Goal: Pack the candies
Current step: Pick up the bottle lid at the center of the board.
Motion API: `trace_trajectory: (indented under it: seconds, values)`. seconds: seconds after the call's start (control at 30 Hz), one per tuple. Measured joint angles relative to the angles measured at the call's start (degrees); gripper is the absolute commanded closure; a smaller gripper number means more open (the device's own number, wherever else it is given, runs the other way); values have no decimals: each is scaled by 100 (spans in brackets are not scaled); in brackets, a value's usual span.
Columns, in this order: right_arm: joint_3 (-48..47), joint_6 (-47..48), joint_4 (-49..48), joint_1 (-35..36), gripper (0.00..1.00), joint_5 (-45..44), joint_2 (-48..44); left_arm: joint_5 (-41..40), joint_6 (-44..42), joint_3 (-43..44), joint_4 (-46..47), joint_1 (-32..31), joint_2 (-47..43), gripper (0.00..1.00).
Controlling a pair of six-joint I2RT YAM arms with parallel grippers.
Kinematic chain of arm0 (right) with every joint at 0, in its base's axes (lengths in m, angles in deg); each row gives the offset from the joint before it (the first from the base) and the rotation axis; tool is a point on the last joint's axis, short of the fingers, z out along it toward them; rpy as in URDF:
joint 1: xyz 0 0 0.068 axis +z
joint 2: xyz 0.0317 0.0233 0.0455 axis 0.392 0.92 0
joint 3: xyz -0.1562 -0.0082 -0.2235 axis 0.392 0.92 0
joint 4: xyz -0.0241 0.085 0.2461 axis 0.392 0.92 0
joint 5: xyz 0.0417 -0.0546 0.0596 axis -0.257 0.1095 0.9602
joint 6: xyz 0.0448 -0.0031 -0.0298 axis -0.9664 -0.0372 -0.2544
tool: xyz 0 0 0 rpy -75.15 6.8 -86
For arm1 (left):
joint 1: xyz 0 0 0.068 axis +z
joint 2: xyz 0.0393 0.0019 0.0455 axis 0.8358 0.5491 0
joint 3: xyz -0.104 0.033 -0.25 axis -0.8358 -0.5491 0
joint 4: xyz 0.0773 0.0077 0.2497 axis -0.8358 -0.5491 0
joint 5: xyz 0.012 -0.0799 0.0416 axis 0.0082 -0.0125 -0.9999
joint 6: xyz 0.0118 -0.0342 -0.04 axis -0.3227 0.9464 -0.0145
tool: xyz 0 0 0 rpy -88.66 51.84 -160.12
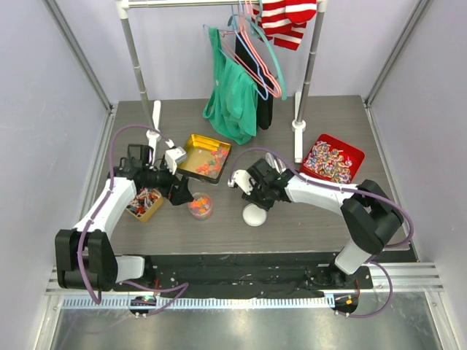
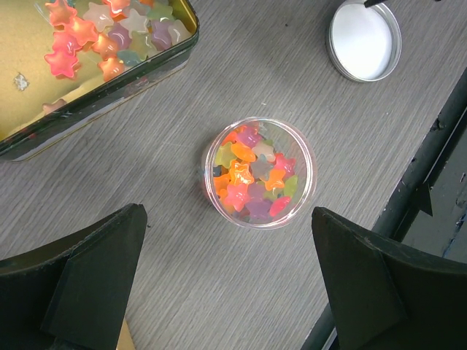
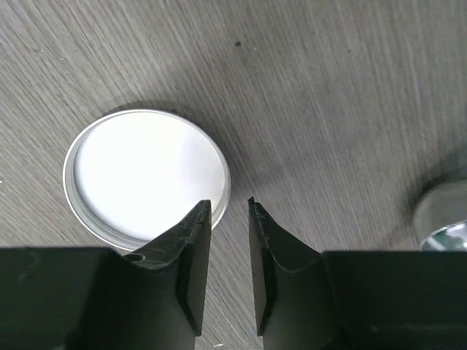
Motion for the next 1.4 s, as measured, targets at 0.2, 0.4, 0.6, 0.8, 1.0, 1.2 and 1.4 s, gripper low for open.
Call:
trace_trajectory:
  seconds: [0.2, 0.4, 0.6, 0.8, 1.0, 1.2, 1.4]
  values:
    - [0, 0, 24, 0, 68, 61, 219, 0, 0, -4, 4, 0, 2, 0]
    - [0, 0, 28, 0, 72, 79, 317, -7, -2, -24, 4, -24, 39, 0]
    - [-44, 4, 42, 0, 95, 79, 402, -114, -2, -26, 11, -153, 269, 0]
    - [-96, 2, 61, 0, 99, 74, 439, -282, -2, -35, 52, -313, 420, 0]
    - [-94, 7, 127, 0, 99, 22, 275, -402, -2, -48, 111, -450, 496, 0]
    - [-94, 26, 168, 0, 99, -52, -514, -822, 9, -48, 289, -885, 841, 0]
    - [-94, 70, 208, 0, 99, -232, -1119, -1115, 94, -42, 354, -1311, 1320, 0]
